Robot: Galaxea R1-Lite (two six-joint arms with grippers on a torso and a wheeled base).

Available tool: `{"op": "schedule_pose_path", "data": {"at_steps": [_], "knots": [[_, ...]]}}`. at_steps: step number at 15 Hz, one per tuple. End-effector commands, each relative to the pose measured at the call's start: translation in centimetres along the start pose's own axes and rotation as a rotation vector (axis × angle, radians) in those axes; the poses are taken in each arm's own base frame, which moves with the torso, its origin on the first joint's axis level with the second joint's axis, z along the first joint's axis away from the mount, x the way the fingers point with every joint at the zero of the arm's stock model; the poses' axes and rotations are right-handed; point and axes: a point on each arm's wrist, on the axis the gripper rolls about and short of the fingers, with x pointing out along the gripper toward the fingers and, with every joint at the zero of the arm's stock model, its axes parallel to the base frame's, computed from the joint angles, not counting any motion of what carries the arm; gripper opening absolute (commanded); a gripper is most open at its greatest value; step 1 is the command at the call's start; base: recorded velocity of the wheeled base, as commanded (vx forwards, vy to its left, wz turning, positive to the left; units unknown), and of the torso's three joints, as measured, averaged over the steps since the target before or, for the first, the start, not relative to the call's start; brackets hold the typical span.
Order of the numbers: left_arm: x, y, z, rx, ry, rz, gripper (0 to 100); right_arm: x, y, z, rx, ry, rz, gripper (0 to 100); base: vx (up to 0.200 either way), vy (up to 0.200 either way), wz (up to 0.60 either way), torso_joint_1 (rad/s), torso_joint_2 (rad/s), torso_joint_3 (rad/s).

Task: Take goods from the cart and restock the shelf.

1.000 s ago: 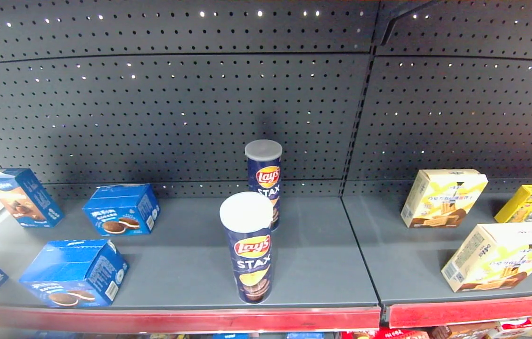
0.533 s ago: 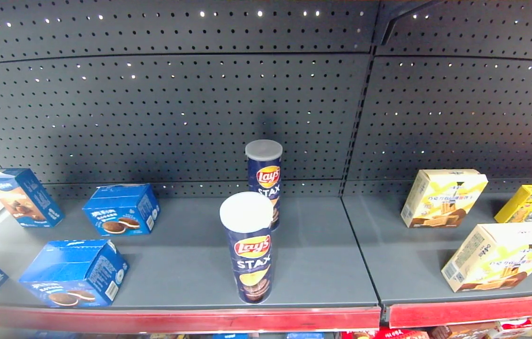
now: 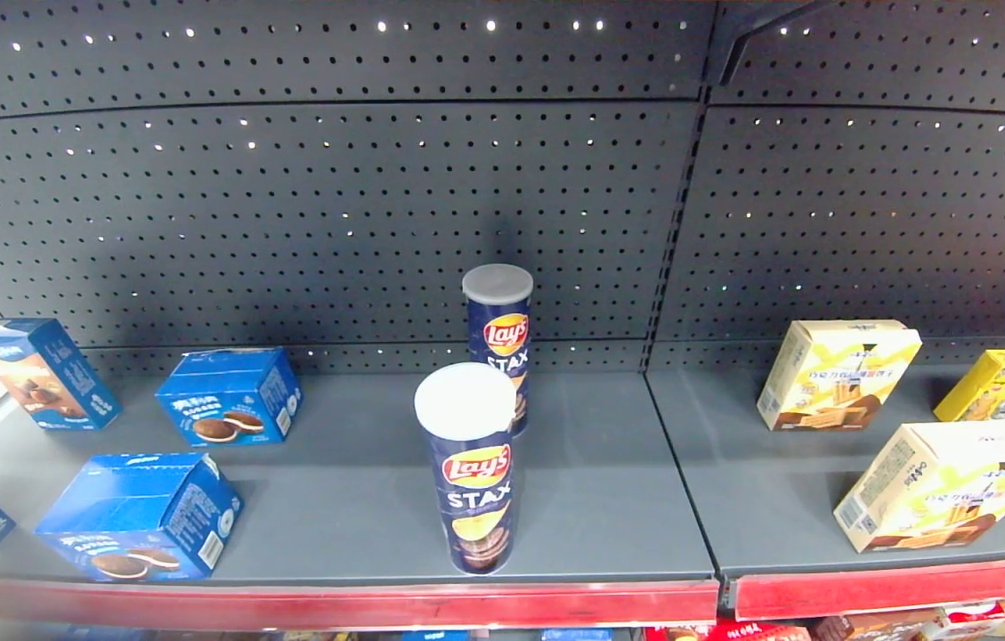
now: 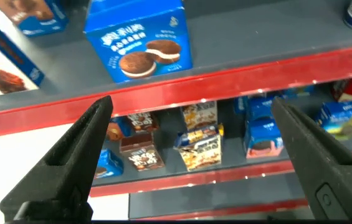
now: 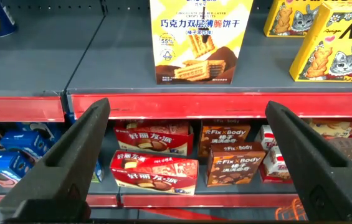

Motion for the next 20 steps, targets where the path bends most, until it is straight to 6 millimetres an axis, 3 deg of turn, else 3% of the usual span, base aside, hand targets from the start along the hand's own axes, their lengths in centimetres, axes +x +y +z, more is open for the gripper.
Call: {"op": "schedule_pose_path", "data": {"at_steps": [1,5,6,7,8,9,12,17,20], "knots": [[0.4,0.1,0.1,0.008,0.047,-0.038,100,0.0,0.0,0.0,0.000,0.000,0.000,100,0.000,0.000,0.00,0.000,0.00,0.000],[0.1,0.2,0.0,-0.018,0.019,0.046,100,0.0,0.0,0.0,0.000,0.002,0.000,100,0.000,0.000,0.00,0.000,0.00,0.000],[-0.6,1.0,4.6,-0.033,-0.165,0.114,100,0.0,0.0,0.0,0.000,0.000,0.000,100,0.000,0.000,0.00,0.000,0.00,0.000],[1.4,1.5,8.1,-0.022,-0.153,0.049,100,0.0,0.0,0.0,0.000,0.002,0.000,100,0.000,0.000,0.00,0.000,0.00,0.000],[2.7,1.5,9.8,-0.018,-0.124,0.011,100,0.0,0.0,0.0,0.000,0.002,0.000,100,0.000,0.000,0.00,0.000,0.00,0.000],[3.5,1.5,13.0,-0.013,-0.148,-0.061,100,0.0,0.0,0.0,0.000,0.002,0.000,100,0.000,0.000,0.00,0.000,0.00,0.000],[6.6,-0.4,13.8,0.070,-0.056,-0.332,100,0.0,0.0,0.0,0.000,0.000,0.000,100,0.000,0.000,0.00,0.000,0.00,0.000],[12.2,-3.3,16.0,0.038,0.092,-0.382,100,0.0,0.0,0.0,0.000,0.000,0.000,100,0.000,0.000,0.00,0.000,0.00,0.000],[14.4,-5.8,15.8,-0.064,0.203,-0.427,100,0.0,0.0,0.0,0.000,0.000,0.000,100,0.000,0.000,0.00,0.000,0.00,0.000]]}}
